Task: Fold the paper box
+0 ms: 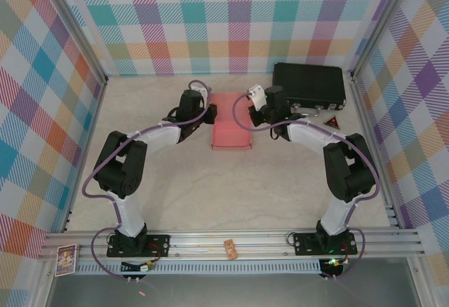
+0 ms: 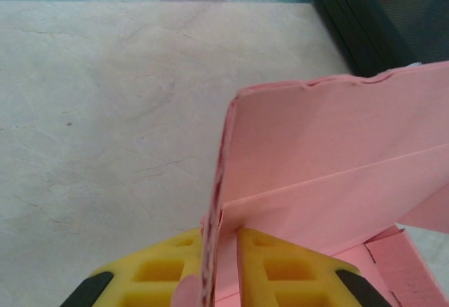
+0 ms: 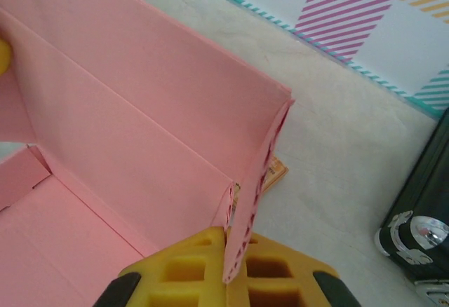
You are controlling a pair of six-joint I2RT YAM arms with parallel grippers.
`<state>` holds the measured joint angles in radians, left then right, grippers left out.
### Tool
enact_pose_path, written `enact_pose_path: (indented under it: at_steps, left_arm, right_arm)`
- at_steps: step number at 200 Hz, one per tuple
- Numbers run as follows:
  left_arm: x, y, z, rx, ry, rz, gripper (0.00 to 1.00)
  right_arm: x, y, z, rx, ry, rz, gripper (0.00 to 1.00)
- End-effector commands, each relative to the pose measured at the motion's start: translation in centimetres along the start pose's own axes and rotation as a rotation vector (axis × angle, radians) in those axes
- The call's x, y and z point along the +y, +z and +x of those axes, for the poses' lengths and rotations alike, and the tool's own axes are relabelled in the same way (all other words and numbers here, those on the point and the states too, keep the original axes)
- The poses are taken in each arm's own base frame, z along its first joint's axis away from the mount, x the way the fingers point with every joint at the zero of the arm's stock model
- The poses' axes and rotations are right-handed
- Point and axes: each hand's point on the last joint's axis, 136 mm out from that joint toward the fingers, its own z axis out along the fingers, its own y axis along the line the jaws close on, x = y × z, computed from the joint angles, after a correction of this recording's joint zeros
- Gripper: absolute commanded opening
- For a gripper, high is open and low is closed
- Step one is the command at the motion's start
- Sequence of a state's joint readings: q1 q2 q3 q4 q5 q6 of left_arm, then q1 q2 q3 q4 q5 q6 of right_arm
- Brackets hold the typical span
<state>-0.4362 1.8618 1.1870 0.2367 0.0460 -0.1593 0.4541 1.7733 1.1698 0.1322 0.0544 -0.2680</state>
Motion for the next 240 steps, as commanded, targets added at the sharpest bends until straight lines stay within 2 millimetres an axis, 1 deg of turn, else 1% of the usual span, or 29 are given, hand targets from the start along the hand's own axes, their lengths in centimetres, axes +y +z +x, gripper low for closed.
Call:
enact_pose_path:
  at_steps: [1,25,32,53,70,76,87,101,114,126,155,173,206,240]
  left_arm:
    - [-0.3,-0.3,-1.7,-0.088,-0.049,0.012,0.2]
    - [-0.4,-0.4,-1.6,-0.091,-0.075,0.018,0.21]
    - [-0.4,-0.5,-1.6,-0.097,-0.079,0.02,0.21]
    - [-0.4,-0.6,-1.7,-0.113,-0.093,0.023,0.21]
    - [-0.4,-0.5,-1.4,-0.11,-0.107,0.022,0.22]
    - [-0.4,-0.5,-1.3,-0.109,-0.113,0.023,0.22]
    - [-0.5,-0.4,-1.1,-0.115,-0.124,0.027,0.25]
    - [-0.6,-0.5,-1.0,-0.123,-0.138,0.032,0.25]
    - [-0.7,-0.5,-1.0,-0.128,-0.15,0.038,0.29]
    - [-1.0,-0.4,-0.9,-0.129,-0.155,0.046,0.29]
    - [-1.2,-0.3,-0.7,-0.126,-0.155,0.05,0.3]
    - [-1.0,-0.3,-0.5,-0.125,-0.16,0.038,0.29]
    - [-0.7,-0.2,0.0,-0.131,-0.164,0.019,0.28]
    - [-1.1,-0.3,-0.1,-0.142,-0.162,0.024,0.28]
  right_arm:
    - [-0.8,-0.6,-1.9,-0.058,0.05,0.123,0.05]
    - [-0.6,-0.5,-2.0,-0.044,0.093,0.178,0.05]
    - [-0.8,-0.5,-2.0,-0.045,0.104,0.209,0.05]
    - [-0.7,-0.5,-2.1,-0.052,0.114,0.263,0.05]
    - [-0.6,-0.4,-2.2,-0.059,0.115,0.291,0.06]
    - [-0.6,-0.4,-2.3,-0.066,0.151,0.306,0.06]
    - [-0.4,-0.1,-2.3,-0.067,0.156,0.315,0.06]
    - [-0.2,0.1,-2.3,-0.073,0.172,0.336,0.07]
    - [0.0,0.3,-2.1,-0.076,0.184,0.346,0.07]
    - [0.3,0.5,-1.9,-0.084,0.19,0.353,0.07]
    - [0.3,0.7,-1.5,-0.096,0.193,0.373,0.08]
    - [0.1,0.6,-1.5,-0.101,0.2,0.394,0.08]
    - [0.4,0.4,-1.4,-0.109,0.232,0.404,0.08]
    - [0.6,-0.1,-1.3,-0.144,0.263,0.439,0.08]
